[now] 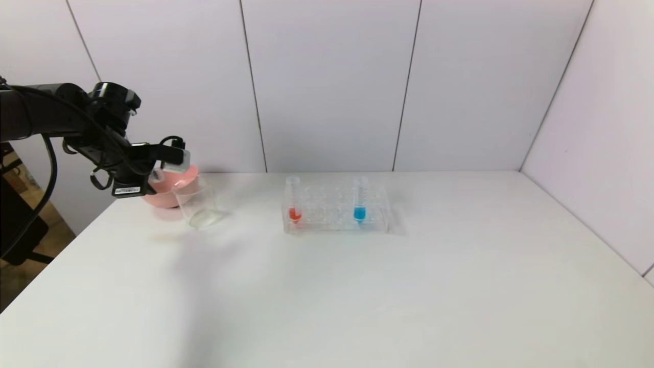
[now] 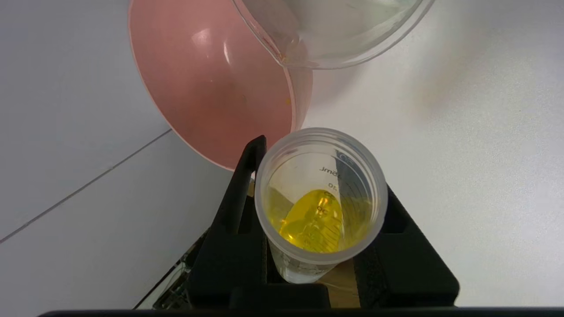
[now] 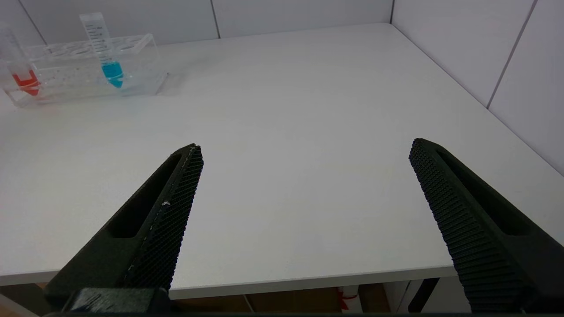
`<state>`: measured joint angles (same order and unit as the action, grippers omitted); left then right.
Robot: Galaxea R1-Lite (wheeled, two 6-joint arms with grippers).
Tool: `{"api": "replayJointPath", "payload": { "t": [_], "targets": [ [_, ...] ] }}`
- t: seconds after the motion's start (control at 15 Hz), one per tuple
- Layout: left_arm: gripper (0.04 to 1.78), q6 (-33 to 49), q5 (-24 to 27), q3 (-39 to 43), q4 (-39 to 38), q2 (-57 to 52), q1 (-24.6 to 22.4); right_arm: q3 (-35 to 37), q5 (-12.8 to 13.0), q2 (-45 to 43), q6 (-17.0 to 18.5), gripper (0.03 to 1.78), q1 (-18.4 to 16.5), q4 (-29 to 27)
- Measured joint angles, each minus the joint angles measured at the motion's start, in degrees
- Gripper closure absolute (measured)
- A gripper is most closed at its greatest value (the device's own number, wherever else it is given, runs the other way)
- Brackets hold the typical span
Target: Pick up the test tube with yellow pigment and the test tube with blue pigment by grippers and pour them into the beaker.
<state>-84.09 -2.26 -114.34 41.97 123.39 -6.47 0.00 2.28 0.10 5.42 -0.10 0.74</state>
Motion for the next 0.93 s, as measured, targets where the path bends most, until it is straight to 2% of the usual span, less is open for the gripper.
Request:
{"api": "replayJointPath", "payload": {
  "t": [0.93],
  "targets": [
    [1.28, -0.09, -3.91, 0.0, -2.56, 1.63, 1.99, 0.0, -0.02, 0.0, 0.0, 0.1, 0.0, 0.0]
  ]
}}
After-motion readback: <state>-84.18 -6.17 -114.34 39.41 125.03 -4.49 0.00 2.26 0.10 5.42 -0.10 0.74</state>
